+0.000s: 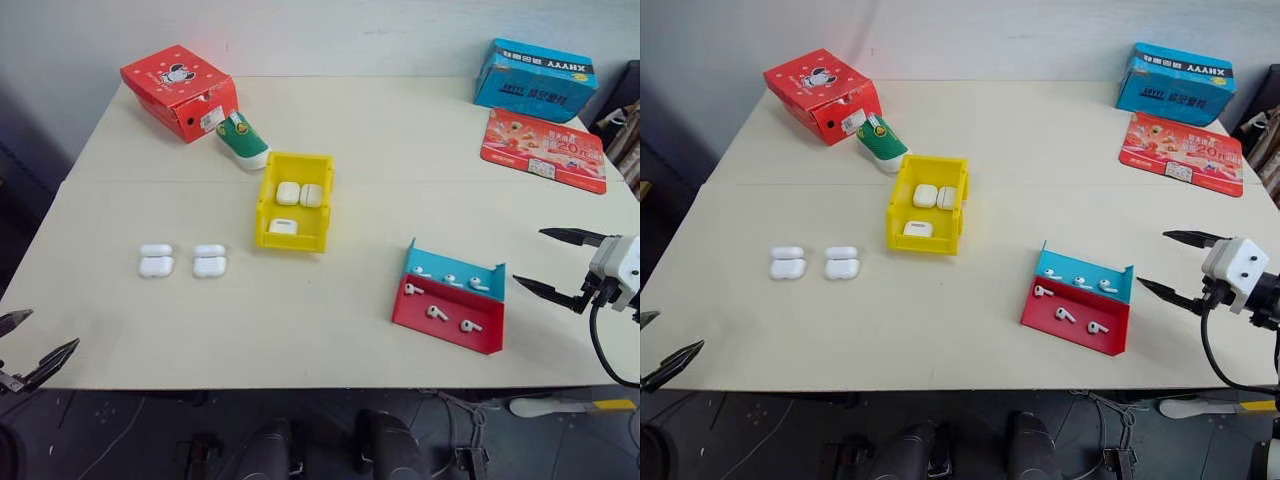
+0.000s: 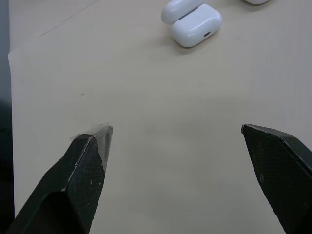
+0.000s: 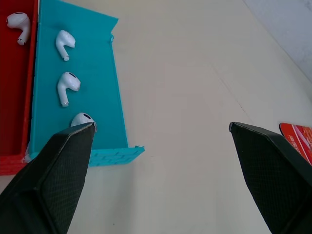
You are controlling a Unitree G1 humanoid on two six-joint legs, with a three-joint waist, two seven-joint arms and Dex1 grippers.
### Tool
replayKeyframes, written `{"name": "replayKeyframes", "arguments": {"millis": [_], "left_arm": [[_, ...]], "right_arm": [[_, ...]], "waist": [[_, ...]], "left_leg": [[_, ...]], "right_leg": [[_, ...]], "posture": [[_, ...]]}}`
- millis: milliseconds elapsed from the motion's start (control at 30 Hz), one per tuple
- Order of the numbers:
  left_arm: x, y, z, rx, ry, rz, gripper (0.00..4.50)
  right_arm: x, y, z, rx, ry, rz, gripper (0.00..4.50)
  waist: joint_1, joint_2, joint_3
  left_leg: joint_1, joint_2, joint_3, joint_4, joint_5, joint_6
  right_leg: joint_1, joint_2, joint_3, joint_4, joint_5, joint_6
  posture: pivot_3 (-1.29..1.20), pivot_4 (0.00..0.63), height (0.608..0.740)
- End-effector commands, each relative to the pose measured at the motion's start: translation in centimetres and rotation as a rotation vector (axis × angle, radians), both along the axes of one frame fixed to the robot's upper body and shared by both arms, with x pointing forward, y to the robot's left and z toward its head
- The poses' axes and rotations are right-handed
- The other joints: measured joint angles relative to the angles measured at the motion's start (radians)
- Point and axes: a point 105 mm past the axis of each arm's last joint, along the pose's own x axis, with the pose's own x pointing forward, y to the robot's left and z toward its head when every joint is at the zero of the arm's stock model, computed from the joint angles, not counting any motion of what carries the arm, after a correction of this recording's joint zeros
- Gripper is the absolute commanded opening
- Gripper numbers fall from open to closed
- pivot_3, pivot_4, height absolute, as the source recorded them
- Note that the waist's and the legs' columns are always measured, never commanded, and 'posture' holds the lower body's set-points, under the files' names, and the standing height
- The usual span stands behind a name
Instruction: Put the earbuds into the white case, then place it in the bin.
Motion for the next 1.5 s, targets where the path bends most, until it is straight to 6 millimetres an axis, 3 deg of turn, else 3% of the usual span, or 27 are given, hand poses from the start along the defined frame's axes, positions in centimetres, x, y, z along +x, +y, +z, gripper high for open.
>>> {"name": "replayKeyframes", "arguments": {"millis": [33, 133, 233, 267, 367, 500, 600, 733, 833, 967, 1033, 1200, 1300, 1500], "left_arm": [[-0.3, 0.0, 0.9, 0.05, 0.01, -0.014, 4.47], [-0.1, 0.0, 1.8, 0.026, -0.024, -0.002, 4.47], [-0.2, 0.6, 2.6, 0.004, -0.011, 0.026, 4.47], [-0.5, 1.7, 3.1, -0.014, 0.012, 0.073, 4.47], [-1.0, 4.4, 4.7, -0.037, 0.038, 0.195, 4.47], [-2.5, 6.7, 4.5, -0.177, 0.206, 0.395, 4.47], [-3.8, 6.9, 3.4, -0.28, 0.371, 0.492, 4.47], [-2.8, 5.0, 3.7, -0.34, 0.455, 0.45, 4.47], [-1.0, 3.4, 4.8, -0.355, 0.461, 0.411, 4.47], [1.7, -0.8, 6.2, -0.366, 0.512, 0.271, 4.47], [3.1, -2.0, 6.4, -0.347, 0.536, 0.274, 4.47], [6.2, -4.9, 5.8, -0.32, 0.629, 0.323, 4.47], [7.9, -5.7, 5.6, -0.319, 0.601, 0.376, 4.47], [9.9, -8.9, 4.0, -0.298, 0.603, 0.361, 4.47]], "right_arm": [[-0.1, 0.0, 0.6, -0.002, -0.008, 0.012, 4.5], [0.3, 0.5, 0.8, 0.034, -0.016, 0.02, 4.5], [1.3, 2.8, 1.8, 0.132, -0.051, 0.071, 4.5], [1.4, 3.9, 2.2, 0.167, -0.047, 0.109, 4.5], [0.6, 7.1, 3.6, 0.28, -0.07, 0.268, 4.5], [-1.3, 10.0, 3.7, 0.31, -0.114, 0.455, 4.5], [-2.3, 11.8, 3.3, 0.344, -0.147, 0.568, 4.5], [-3.0, 12.8, 2.8, 0.363, -0.153, 0.645, 4.5], [-3.0, 12.8, 2.2, 0.357, -0.15, 0.642, 4.5], [-2.9, 12.6, 1.8, 0.341, -0.146, 0.628, 4.5], [-2.7, 12.6, 1.7, 0.339, -0.146, 0.621, 4.5], [-2.3, 12.6, 1.8, 0.334, -0.16, 0.604, 4.5], [-2.3, 12.6, 1.8, 0.332, -0.163, 0.604, 4.5], [-2.1, 12.4, 1.6, 0.328, -0.163, 0.579, 4.5]], "waist": [[-0.001, 0.0, 0.0], [-0.002, 0.0, 0.0], [-0.004, 0.0, 0.0], [-0.004, 0.0, 0.0], [-0.002, -0.001, 0.0], [0.002, 0.0, 0.0], [0.003, -0.002, 0.0], [0.005, -0.003, 0.0], [0.008, -0.004, -0.001], [0.004, -0.005, -0.001], [0.003, -0.004, -0.001], [0.001, -0.004, 0.0], [0.004, -0.004, 0.0], [0.005, -0.006, 0.0]], "left_leg": [[0.0, 0.0, 0.0, 0.0, 0.0, 0.0], [0.0, 0.0, 0.0, 0.0, 0.0, 0.0], [0.0, 0.0, 0.0, 0.0, 0.0, -0.001], [0.0, 0.001, 0.0, 0.0, 0.001, -0.001], [0.0, 0.002, -0.001, 0.0, 0.001, -0.002], [0.0, 0.001, -0.001, 0.0, 0.001, -0.001], [0.0, 0.001, -0.001, 0.0, 0.0, -0.001], [0.0, 0.0, -0.001, 0.0, 0.0, 0.0], [0.001, -0.001, -0.003, 0.001, 0.0, -0.001], [0.001, -0.001, -0.004, 0.001, 0.001, -0.003], [0.002, -0.001, -0.003, 0.001, 0.001, -0.003], [0.002, 0.0, -0.003, 0.0, 0.002, -0.005], [0.002, 0.0, -0.002, 0.001, 0.005, -0.003], [0.002, -0.001, -0.002, 0.004, 0.009, 0.001]], "right_leg": [[0.0, 0.0, 0.0, 0.0, 0.0, 0.0], [0.0, 0.0, 0.0, 0.0, 0.0, 0.0], [0.0, 0.0, 0.0, 0.001, 0.0, 0.0], [0.0, 0.0, 0.0, 0.001, 0.0, 0.0], [-0.001, 0.001, 0.0, 0.003, -0.001, -0.002], [-0.001, 0.001, -0.001, 0.005, -0.001, -0.002], [0.0, 0.001, -0.002, 0.009, -0.001, -0.002], [0.0, 0.001, -0.002, 0.01, -0.001, -0.002], [0.001, 0.0, -0.002, 0.01, -0.001, -0.002], [0.001, 0.0, -0.002, 0.011, -0.002, -0.003], [0.001, 0.001, -0.001, 0.011, -0.002, -0.003], [0.0, 0.002, -0.001, 0.015, -0.003, -0.005], [-0.001, 0.004, -0.001, 0.019, -0.003, -0.005], [-0.001, 0.004, -0.001, 0.021, -0.004, -0.005]], "posture": [[0.0, 0.15, 0.74], [0.0, 0.15, 0.74], [0.0, 0.15, 0.74], [0.0, 0.15, 0.74], [0.0, 0.15, 0.74], [0.0, 0.15, 0.74], [0.0, 0.15, 0.74], [0.0, 0.15, 0.74], [0.0, 0.15, 0.74], [0.0, 0.15, 0.74], [0.0, 0.15, 0.74], [0.0, 0.15, 0.74], [0.0, 0.15, 0.74], [0.0, 0.15, 0.74]]}}
